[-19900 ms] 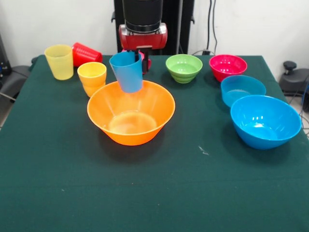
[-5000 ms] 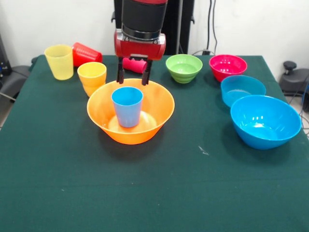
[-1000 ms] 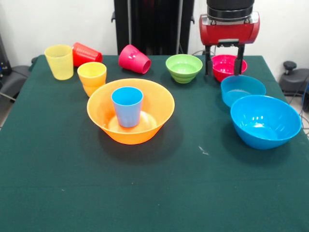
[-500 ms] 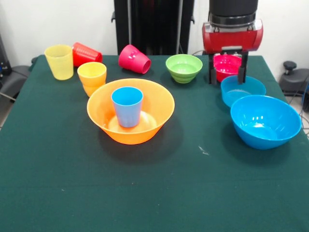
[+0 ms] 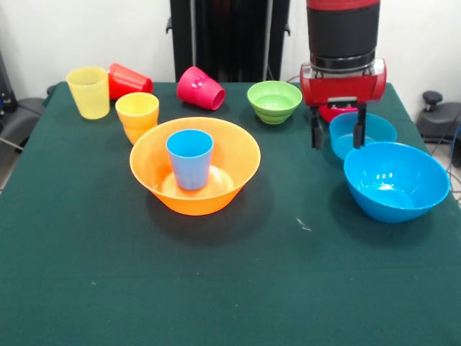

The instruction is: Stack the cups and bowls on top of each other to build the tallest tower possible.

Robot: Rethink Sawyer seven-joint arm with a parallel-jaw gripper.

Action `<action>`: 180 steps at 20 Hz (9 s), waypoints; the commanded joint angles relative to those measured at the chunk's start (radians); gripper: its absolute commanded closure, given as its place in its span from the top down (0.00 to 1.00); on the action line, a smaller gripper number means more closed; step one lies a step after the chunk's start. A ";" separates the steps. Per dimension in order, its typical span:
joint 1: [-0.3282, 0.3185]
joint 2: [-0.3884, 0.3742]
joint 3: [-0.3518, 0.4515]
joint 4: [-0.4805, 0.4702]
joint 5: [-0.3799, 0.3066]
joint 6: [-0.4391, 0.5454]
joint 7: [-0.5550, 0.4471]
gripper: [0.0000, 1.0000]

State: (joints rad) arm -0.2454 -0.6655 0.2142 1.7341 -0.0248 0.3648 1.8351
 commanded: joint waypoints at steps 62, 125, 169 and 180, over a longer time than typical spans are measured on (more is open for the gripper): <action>0.032 0.189 0.010 -0.038 0.016 -0.072 0.125 1.00; 0.134 0.195 -0.118 -0.086 0.036 0.029 0.110 0.00; 0.022 -0.127 -0.027 0.109 0.044 0.236 0.007 0.00; -0.123 -0.196 0.063 0.202 0.006 0.247 -0.109 0.00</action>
State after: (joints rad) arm -0.2894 -0.8208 0.1336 1.8369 -0.0016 0.4907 1.8351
